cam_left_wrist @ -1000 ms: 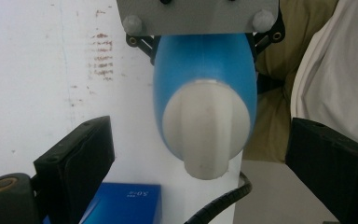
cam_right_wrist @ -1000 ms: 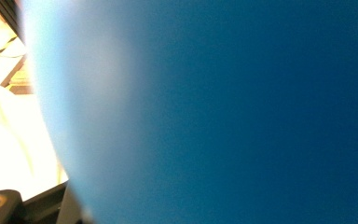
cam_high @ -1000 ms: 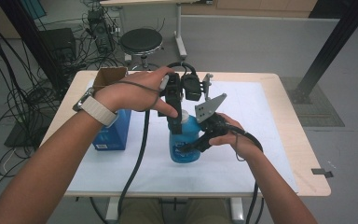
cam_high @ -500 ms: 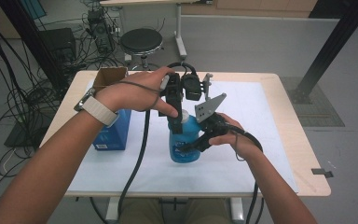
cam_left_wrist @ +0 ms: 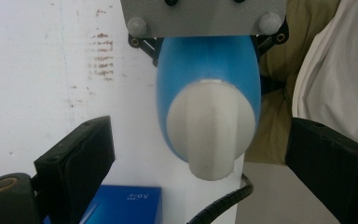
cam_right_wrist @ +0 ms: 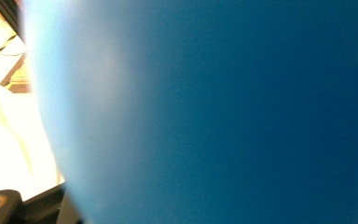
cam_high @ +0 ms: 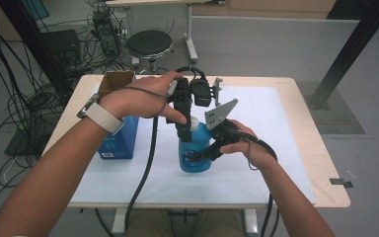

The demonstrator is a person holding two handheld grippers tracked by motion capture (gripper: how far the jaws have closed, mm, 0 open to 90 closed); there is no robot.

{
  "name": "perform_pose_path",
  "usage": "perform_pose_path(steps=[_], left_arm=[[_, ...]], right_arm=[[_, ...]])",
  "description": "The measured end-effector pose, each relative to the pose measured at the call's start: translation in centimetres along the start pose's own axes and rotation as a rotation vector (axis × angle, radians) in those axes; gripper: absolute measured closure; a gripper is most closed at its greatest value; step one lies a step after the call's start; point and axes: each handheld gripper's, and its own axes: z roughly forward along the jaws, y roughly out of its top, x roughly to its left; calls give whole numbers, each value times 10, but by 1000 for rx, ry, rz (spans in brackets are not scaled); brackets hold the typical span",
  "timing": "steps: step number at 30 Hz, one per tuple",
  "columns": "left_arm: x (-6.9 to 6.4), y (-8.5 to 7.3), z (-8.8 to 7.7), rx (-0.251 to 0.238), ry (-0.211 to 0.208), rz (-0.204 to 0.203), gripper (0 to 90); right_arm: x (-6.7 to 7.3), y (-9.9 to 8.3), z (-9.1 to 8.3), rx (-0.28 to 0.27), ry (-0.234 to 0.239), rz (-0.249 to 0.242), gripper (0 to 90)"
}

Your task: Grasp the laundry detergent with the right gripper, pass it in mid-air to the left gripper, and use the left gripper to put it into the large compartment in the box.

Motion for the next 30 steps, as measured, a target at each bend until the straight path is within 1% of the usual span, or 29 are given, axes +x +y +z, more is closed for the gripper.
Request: perform_pose_path(steps=[13,30], left_arm=[[-1,-1,0,-4,-1,-1,90],[-1,-3,0,-6,-1,-1,90]], right_arm=[[-1,0,0,4,-9,4,428],[-1,1,1,6,0,7,428]])
